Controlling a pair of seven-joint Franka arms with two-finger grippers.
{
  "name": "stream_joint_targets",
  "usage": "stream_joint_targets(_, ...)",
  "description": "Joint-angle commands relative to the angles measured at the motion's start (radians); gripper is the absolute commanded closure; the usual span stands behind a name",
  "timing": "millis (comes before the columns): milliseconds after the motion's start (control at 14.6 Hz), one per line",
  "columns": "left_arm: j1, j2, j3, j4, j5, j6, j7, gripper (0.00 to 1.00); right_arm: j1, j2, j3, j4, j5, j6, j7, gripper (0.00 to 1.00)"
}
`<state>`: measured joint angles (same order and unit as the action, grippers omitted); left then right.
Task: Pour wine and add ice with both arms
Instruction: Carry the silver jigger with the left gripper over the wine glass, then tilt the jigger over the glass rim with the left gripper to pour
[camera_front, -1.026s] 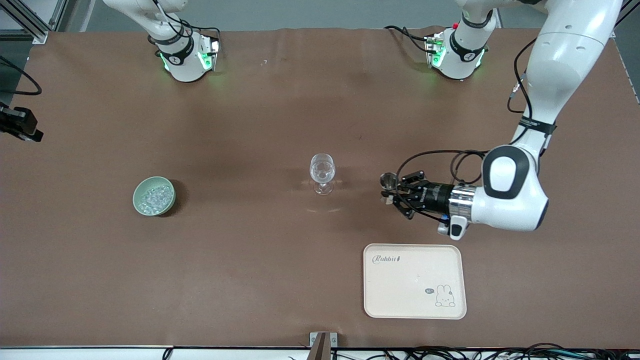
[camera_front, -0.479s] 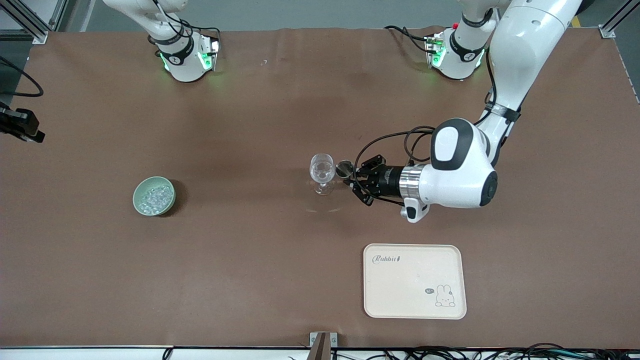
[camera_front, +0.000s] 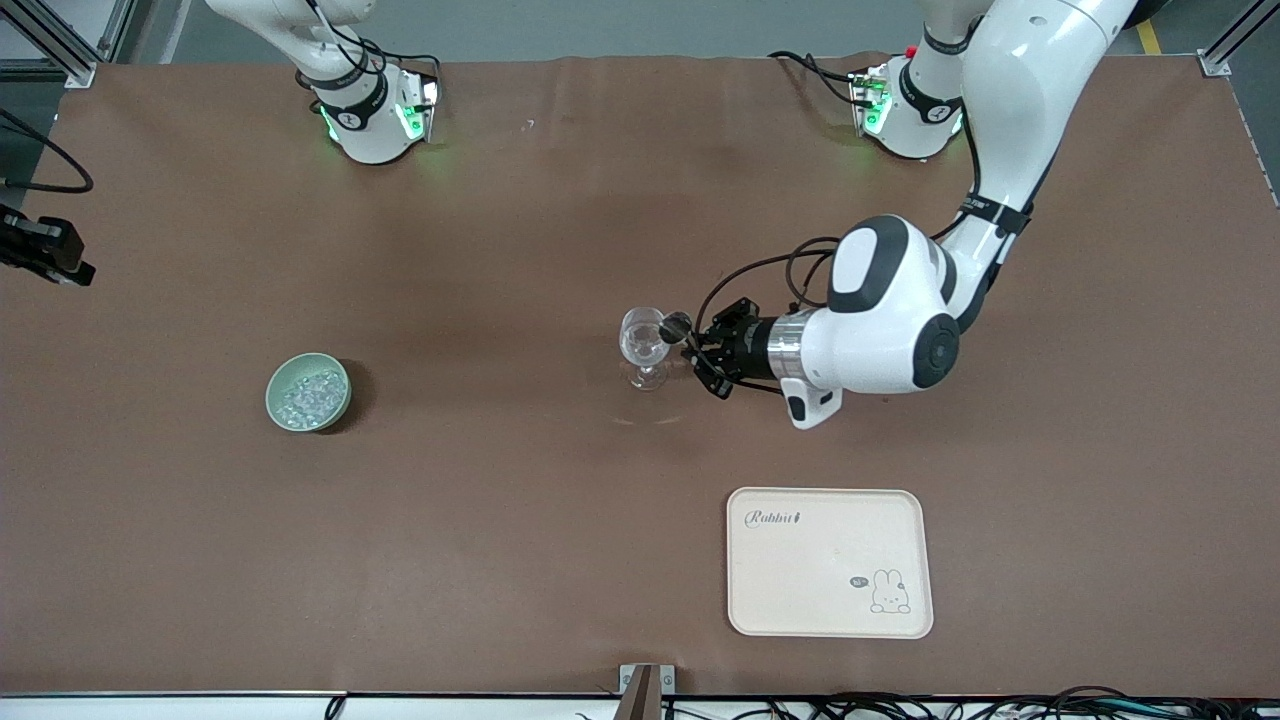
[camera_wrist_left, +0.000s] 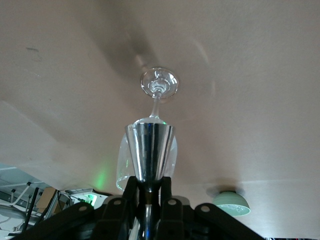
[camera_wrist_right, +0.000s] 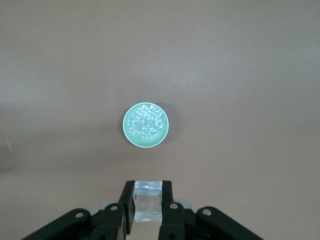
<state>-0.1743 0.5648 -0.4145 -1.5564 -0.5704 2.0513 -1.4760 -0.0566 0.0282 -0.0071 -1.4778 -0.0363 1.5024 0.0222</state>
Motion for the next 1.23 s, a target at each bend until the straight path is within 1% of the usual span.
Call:
stream_joint_targets(0, -0.03, -0.029, 0.007, -0.025, 0.052, 0.033, -0.053, 1.0, 0.004, -0.011, -0.005, -0.012, 0.013, 0.009, -0.005, 0.99)
stream_joint_targets(137, -0.045, -0.029, 0.005, -0.022, 0.127, 0.033, -0.101, 1.0, 0.004, -0.011, -0.005, -0.012, 0.013, 0.007, -0.005, 0.99)
stream_joint_targets(205, -0.045, -0.028, 0.005, -0.021, 0.145, 0.033, -0.113, 1.0, 0.004, -0.011, -0.005, -0.012, 0.013, 0.007, -0.005, 0.99)
stream_joint_targets(410, -0.059, -0.031, 0.006, -0.022, 0.159, 0.035, -0.133, 1.0, 0.004, -0.011, -0.005, -0.013, 0.013, 0.007, -0.005, 1.0)
stream_joint_targets(547, -0.066, -0.029, 0.005, -0.022, 0.213, 0.035, -0.168, 1.0, 0.004, -0.011, -0.005, -0.013, 0.013, 0.006, -0.004, 0.99)
stream_joint_targets(821, -0.082, -0.033, 0.005, -0.021, 0.263, 0.035, -0.21, 1.0, 0.004, -0.011, -0.005, -0.013, 0.013, 0.007, -0.004, 0.99)
stream_joint_targets(1026, -0.097, -0.033, 0.003, -0.019, 0.348, 0.035, -0.267, 1.0, 0.004, -0.011, -0.005, -0.013, 0.013, 0.007, -0.004, 0.99)
stream_joint_targets(1162, -0.097, -0.033, 0.002, -0.019, 0.359, 0.035, -0.273, 1.0, 0.004, -0.011, -0.005, -0.013, 0.013, 0.007, -0.004, 0.99)
